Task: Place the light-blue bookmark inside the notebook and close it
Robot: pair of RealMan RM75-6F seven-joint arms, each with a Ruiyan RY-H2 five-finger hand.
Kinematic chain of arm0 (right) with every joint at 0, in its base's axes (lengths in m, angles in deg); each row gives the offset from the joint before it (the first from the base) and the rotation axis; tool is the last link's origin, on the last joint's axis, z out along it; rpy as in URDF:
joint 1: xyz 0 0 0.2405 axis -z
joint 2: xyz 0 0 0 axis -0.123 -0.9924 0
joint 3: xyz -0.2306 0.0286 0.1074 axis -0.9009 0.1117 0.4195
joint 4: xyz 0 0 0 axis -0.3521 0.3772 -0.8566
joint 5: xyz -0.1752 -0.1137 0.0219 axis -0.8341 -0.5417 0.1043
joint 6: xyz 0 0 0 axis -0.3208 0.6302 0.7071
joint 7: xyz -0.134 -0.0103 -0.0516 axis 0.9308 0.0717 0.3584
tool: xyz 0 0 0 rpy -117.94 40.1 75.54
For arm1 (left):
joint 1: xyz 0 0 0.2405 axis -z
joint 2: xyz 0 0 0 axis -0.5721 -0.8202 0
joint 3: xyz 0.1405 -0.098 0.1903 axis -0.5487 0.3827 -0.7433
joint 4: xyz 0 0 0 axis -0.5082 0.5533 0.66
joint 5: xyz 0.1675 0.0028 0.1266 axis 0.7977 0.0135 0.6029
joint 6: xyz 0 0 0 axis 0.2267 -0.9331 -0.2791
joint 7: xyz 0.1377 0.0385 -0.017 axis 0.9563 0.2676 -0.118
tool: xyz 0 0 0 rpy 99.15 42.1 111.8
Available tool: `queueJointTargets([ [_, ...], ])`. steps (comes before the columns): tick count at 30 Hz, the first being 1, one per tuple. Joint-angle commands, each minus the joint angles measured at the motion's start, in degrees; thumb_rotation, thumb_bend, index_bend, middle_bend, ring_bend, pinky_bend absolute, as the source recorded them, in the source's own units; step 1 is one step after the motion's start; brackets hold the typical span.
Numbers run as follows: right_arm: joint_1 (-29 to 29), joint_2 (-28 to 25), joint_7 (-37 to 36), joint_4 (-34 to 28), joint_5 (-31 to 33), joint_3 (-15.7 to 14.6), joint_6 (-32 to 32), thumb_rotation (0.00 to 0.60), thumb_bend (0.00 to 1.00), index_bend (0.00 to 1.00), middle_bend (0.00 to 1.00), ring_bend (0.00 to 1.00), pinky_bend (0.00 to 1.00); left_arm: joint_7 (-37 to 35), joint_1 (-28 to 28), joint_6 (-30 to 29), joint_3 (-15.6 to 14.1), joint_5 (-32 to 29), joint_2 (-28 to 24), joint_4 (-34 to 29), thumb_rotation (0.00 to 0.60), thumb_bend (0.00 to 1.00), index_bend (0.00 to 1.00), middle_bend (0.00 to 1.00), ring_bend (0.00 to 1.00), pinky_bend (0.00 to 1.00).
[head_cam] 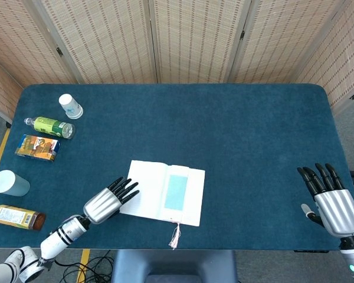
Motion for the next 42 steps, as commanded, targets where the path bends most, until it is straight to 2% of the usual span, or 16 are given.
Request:
queueJointTargets([
  [1,0.3,-0.1,-0.1,0.0,-0.2,0.3,0.0,0.6,0.18,0.01,0.15,0.02,0.03,0.0,0.2,0.0,-0.5,-0.3,0.6,0.4,0.6,0.27,0.11,0.06,0.05,0.16],
  [14,1.7,-0.3,-0.3,-0.2,-0.8,1.5,0.3,0.6,0.18,0.01,0.15,0.02,0.03,1.9,0.8,0.0,-2.0,-1.2,1.2,-0.5,0.6,0.27,0.09,0.06,0.05,0.16],
  [27,2.9,-0.4,-1.1,0.0,-1.1,2.3,0.3,0.6,0.18,0.01,0.15,0.02,0.03,4.9,1.5,1.9,-2.7,-2.6,-0.2,-6.4,0.6,0.27,0.09,0.06,0.05,0.16],
  [42,4.0,-0.3,-1.9,0.6,-1.2,3.2,0.2,0.6,0.18,0.01,0.15,0.02,0.03,4.0,3.4,3.3,-1.3,-4.5,4.0,-2.4,0.6,0.27,0.09,0.06,0.05,0.16],
])
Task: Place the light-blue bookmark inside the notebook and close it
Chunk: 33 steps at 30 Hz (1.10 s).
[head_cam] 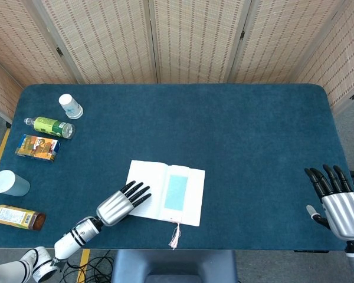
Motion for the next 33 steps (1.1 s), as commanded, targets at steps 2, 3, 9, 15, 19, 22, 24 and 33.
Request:
queueJointTargets([
  [2,0.3,-0.1,-0.2,0.0,0.0,0.2,-0.3,0.6,0.18,0.01,0.15,0.02,0.03,-0.4,0.7,0.2,0.5,-0.3,1.3,1.2,0.6,0.27,0.09,0.06,0.05,0.16],
  [3,0.4,0.0,-0.3,0.1,0.0,0.2,-0.3,0.6,0.18,0.01,0.15,0.02,0.03,-0.7,0.9,0.1,0.6,-0.4,1.7,1.5,0.6,0.27,0.1,0.06,0.05,0.16],
  [9,0.7,-0.1,-0.3,0.0,-0.2,0.5,-0.4,0.6,0.18,0.01,0.15,0.02,0.03,-4.2,2.0,-1.5,1.6,-0.5,4.6,4.1,0.6,0.27,0.15,0.06,0.05,0.16],
  [15,1.2,-0.2,-0.6,0.0,0.0,0.8,-0.6,0.6,0.18,0.01,0.15,0.02,0.03,-9.9,3.6,-3.2,1.3,0.5,6.8,6.9,0.6,0.27,0.31,0.11,0.05,0.16],
  [19,1.3,-0.1,-0.8,0.2,0.1,0.9,-0.6,0.6,0.18,0.01,0.15,0.02,0.03,-14.0,4.4,-5.5,1.3,1.3,8.7,10.0,0.6,0.27,0.4,0.16,0.09,0.16],
  [22,1.4,-0.2,-1.0,0.3,0.2,1.1,-0.6,0.6,0.18,0.01,0.15,0.02,0.03,-16.2,4.7,-7.2,1.3,1.5,9.7,11.8,0.6,0.28,0.45,0.18,0.1,0.16],
  [24,1.4,-0.2,-1.1,0.4,0.3,1.2,-0.5,0.6,0.18,0.01,0.15,0.02,0.03,-17.3,5.0,-8.0,1.3,1.7,10.0,12.4,0.6,0.31,0.48,0.19,0.11,0.16],
  [33,1.5,-0.2,-1.9,1.0,-0.1,1.3,-0.3,0.6,0.17,0.01,0.15,0.02,0.03,-16.9,5.6,-11.1,-0.1,3.6,9.9,11.5,0.6,0.45,0.6,0.23,0.12,0.16],
])
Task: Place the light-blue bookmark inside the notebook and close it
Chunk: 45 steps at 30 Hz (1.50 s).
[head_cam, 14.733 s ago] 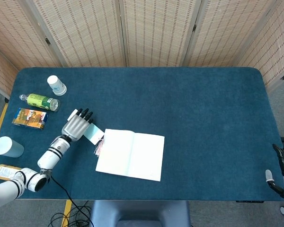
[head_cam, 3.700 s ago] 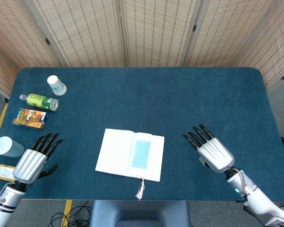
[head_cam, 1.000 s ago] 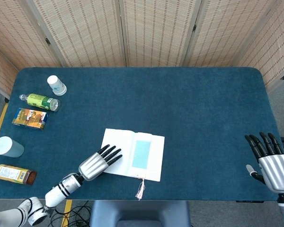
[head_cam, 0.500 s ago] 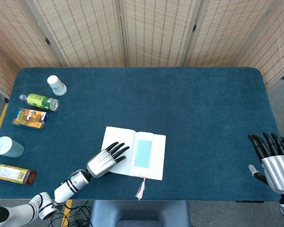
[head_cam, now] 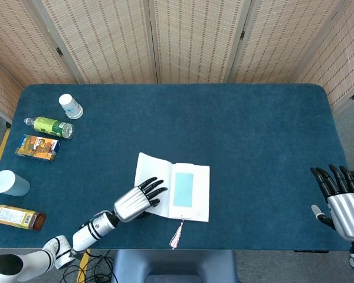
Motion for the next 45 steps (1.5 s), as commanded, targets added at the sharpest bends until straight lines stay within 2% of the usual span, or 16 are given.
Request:
queueJointTargets([
  [1,0.1,-0.1,-0.2,0.1,-0.2,0.0,-0.1,0.6,0.17,0.01,0.15,0.02,0.03,1.5,0.2,-0.8,-0.6,0.9,-0.4,-1.4,0.6,0.45,0.6,0.23,0.12,0.16],
  [8,0.6,-0.2,-0.8,0.4,-0.7,-0.1,-0.8,0.6,0.17,0.01,0.15,0.02,0.03,5.8,1.4,-1.0,-1.3,2.9,-2.7,-7.7,0.6,0.45,0.61,0.23,0.12,0.16],
  [11,0.9,-0.2,-1.1,0.6,-1.0,-0.1,-1.1,0.6,0.17,0.01,0.15,0.02,0.03,9.7,2.3,-0.1,-1.7,4.4,-3.9,-10.5,0.6,0.45,0.61,0.23,0.12,0.16],
  [16,1.4,-0.3,-1.6,0.9,-1.4,-0.3,-1.7,0.6,0.16,0.01,0.15,0.02,0.03,17.3,5.2,4.1,-0.9,6.2,-5.7,-14.7,0.6,0.45,0.6,0.23,0.12,0.16],
  [24,2.2,0.2,-2.9,1.9,-1.7,-0.4,-2.7,0.6,0.16,0.01,0.15,0.02,0.03,25.9,9.7,10.6,1.0,7.4,-8.5,-17.9,0.6,0.45,0.58,0.23,0.12,0.16],
  [28,2.5,0.3,-3.3,2.3,-1.8,-0.4,-3.1,0.6,0.15,0.01,0.15,0.02,0.03,28.1,10.3,11.7,1.5,7.1,-9.3,-18.6,0.6,0.44,0.47,0.23,0.12,0.16],
  [34,2.8,0.4,-3.6,2.6,-1.9,-0.3,-3.5,0.6,0.15,0.01,0.15,0.02,0.03,29.6,10.3,10.0,2.9,6.7,-9.9,-19.6,0.6,0.44,0.32,0.2,0.12,0.16],
  [40,3.1,0.3,-3.6,2.5,-2.0,-0.1,-3.9,0.6,0.15,0.01,0.15,0.02,0.03,30.1,11.2,10.5,4.6,5.5,-9.5,-20.2,0.6,0.44,0.25,0.17,0.12,0.16],
  [45,3.5,0.2,-3.6,2.4,-2.1,0.1,-4.6,0.6,0.15,0.01,0.15,0.02,0.03,29.2,11.7,11.0,6.7,2.8,-6.6,-20.3,0.6,0.44,0.23,0.16,0.11,0.16],
])
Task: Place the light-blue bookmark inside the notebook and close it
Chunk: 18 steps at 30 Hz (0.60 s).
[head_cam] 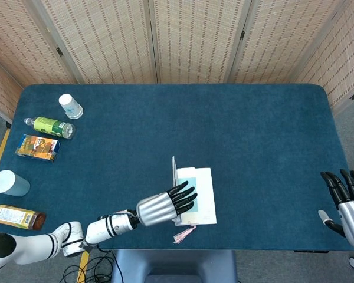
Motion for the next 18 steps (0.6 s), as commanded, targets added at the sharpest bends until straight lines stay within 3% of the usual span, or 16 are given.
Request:
queueJointTargets([
  [1,0.2,-0.1,-0.1,-0.1,-0.1,0.1,-0.3,0.6,0.15,0.01,0.15,0.02,0.03,-1.2,0.3,0.4,1.5,-2.2,2.3,0.0,0.6,0.44,0.22,0.16,0.11,0.16],
  [9,1.0,-0.4,-0.8,0.2,0.1,0.2,-1.3,0.6,0.15,0.01,0.15,0.02,0.03,-3.4,-0.2,0.6,3.2,-6.5,4.0,-0.9,0.6,0.41,0.2,0.15,0.11,0.16],
  [18,0.8,-0.5,-1.9,0.8,0.5,0.5,-0.7,0.6,0.15,0.01,0.15,0.02,0.03,-6.5,-7.8,-2.7,4.8,-17.2,-3.9,-8.8,0.6,0.4,0.19,0.15,0.11,0.16],
])
